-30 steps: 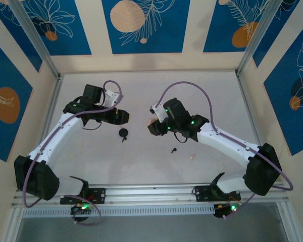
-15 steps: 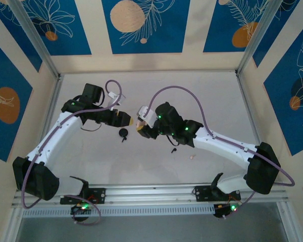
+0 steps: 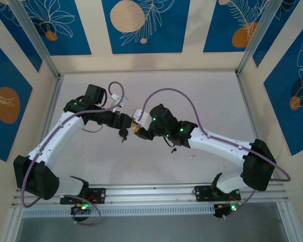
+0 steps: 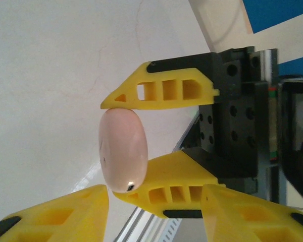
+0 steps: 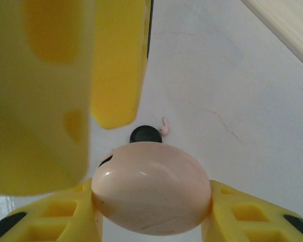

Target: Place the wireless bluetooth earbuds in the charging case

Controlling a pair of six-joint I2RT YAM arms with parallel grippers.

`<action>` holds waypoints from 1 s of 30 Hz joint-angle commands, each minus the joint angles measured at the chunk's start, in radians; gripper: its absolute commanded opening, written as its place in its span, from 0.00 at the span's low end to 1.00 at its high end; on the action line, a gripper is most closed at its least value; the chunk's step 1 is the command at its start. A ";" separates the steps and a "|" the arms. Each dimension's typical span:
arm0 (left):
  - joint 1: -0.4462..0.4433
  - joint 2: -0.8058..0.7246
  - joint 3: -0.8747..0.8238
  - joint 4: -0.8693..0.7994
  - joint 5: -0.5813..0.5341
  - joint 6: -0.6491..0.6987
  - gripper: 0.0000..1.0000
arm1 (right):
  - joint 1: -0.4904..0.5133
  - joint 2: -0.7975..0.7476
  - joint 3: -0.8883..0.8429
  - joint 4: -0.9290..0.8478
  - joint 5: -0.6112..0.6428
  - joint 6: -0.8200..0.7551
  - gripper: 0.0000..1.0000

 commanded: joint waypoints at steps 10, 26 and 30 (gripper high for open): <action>-0.024 0.033 0.028 -0.022 -0.016 0.027 0.43 | 0.013 -0.028 0.028 0.071 0.005 -0.017 0.43; -0.031 0.055 0.030 0.008 -0.034 0.020 0.30 | 0.031 -0.052 0.008 0.091 -0.006 -0.025 0.43; -0.031 0.051 0.027 0.020 -0.034 0.033 0.21 | 0.030 -0.059 -0.001 0.100 0.004 -0.026 0.47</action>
